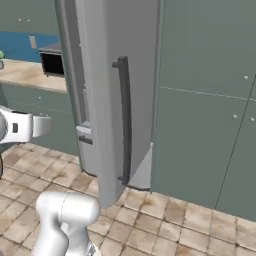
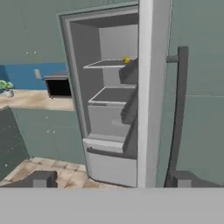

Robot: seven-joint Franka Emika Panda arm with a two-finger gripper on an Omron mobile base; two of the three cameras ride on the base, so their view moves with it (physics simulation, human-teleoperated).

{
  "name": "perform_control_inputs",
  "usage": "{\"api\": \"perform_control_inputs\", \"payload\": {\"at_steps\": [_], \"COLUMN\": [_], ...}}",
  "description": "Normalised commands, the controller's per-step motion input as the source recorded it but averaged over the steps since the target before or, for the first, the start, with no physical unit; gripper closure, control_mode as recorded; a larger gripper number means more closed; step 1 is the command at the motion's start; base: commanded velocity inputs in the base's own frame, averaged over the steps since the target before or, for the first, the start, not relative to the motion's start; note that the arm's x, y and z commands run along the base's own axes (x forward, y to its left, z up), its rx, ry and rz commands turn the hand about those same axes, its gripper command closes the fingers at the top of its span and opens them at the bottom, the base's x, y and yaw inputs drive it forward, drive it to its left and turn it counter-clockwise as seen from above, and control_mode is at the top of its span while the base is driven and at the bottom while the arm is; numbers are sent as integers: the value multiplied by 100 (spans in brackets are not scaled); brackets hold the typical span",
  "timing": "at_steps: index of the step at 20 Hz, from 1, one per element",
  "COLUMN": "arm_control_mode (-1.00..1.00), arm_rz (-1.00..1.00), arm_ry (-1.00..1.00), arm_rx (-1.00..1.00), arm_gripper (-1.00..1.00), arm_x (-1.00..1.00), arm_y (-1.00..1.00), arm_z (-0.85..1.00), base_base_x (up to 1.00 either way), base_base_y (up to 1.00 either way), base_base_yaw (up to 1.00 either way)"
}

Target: Place the cold items (lemon and cucumber) from the fridge in one tupperware on the dining counter. Place the warm items (kebab skewer and hot dog) in the stove area in another tupperware.

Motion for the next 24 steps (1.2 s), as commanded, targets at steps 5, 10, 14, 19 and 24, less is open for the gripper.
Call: {"api": "perform_control_inputs", "payload": {"at_steps": [5,10,14,19,24], "arm_control_mode": [100,100,100,100,100], "arm_rz": [0,0,0,0,0], "arm_ry": [0,0,0,0,0], "arm_rx": [0,0,0,0,0], "arm_gripper": [-100,-100,-100,-100,-100], "arm_x": [0,0,0,0,0], "arm_y": [0,0,0,0,0], "arm_z": [0,0,0,0,0], "base_base_x": [85,41,40,84,72], "base_base_y": [79,88,57,2,39], "base_base_yaw": [-41,-29,-20,-6,-45]}}
